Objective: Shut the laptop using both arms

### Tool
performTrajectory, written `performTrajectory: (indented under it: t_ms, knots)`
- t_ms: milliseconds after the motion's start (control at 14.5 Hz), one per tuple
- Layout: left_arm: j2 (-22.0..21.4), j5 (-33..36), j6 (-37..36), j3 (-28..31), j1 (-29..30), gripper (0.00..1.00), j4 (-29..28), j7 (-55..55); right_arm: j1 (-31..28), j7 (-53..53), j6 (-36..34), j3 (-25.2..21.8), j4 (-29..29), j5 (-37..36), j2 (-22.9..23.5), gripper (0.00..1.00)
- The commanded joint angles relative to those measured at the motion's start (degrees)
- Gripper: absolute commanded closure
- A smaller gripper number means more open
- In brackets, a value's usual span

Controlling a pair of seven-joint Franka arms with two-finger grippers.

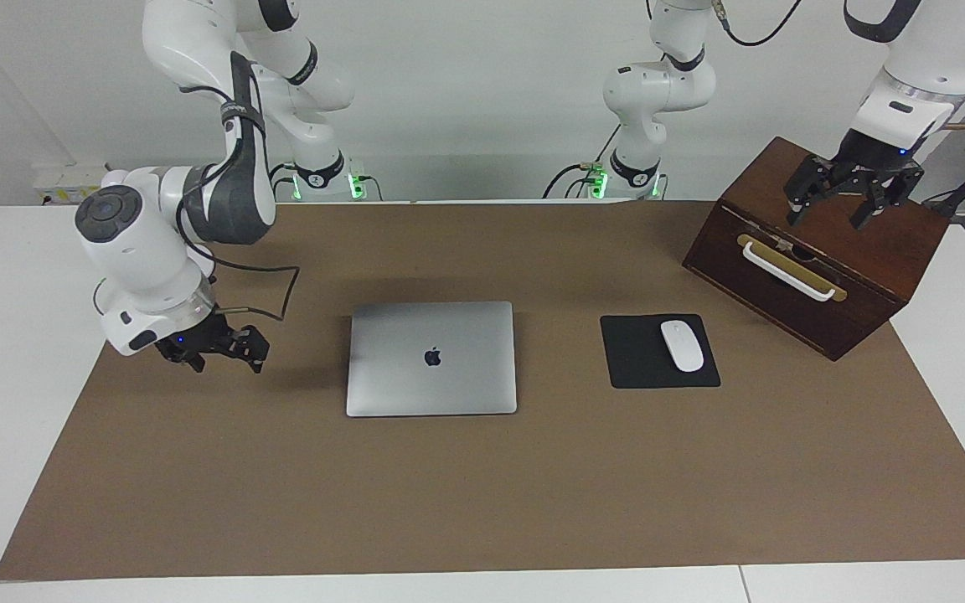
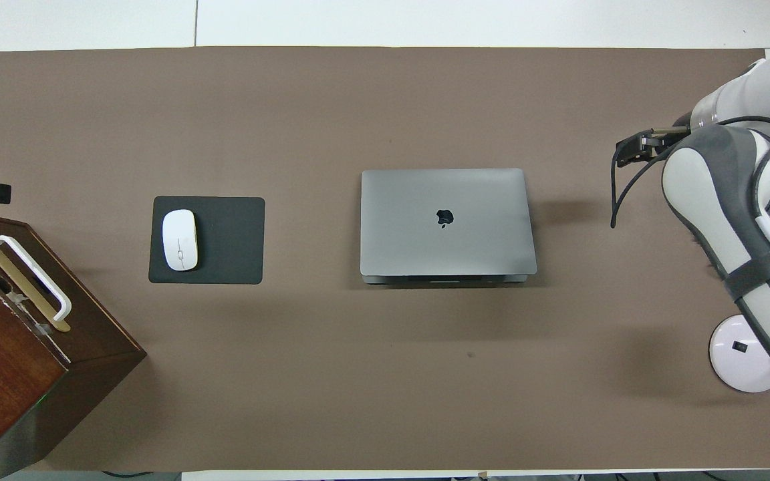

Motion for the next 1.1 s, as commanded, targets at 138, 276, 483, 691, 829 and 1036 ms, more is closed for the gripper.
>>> performTrajectory:
  t_ms: [138,276,483,691,829,1036]
  knots:
    - [0.8,1.0,-0.5,-0.4,0.4,0.0,1.5,-0.7,-0.8,-1.6,1.5,0.5,-1.0,-1.1,-1.2,0.0]
    - [0.8,1.0,-0.5,-0.4,0.4,0.0,1.4,-0.7,-0.8,-1.6,1.4,0.5,-0.8,-1.1,-1.3,0.0]
    - [0.7,1.0,-0.5,-0.4,0.4,0.0,1.2,-0.7,-0.9,-1.6,1.3,0.4,-0.3,-1.1,-1.4,0.0]
    - [0.7,1.0,-0.6,-0.4,0.3,0.0,1.2,-0.7,-1.1,-1.7,0.8,0.4,0.1,-1.1,-1.4,0.0]
    - [0.7,1.0,-0.5,-0.4,0.2,0.0,1.2,-0.7,-1.1,-1.7,0.8,0.4,0.1,-1.1,-1.4,0.0]
    - [0.7,1.0,-0.4,-0.4,0.3,0.0,1.2,-0.7,-1.1,-1.7,0.8,0.4,0.1,-1.1,-1.5,0.0]
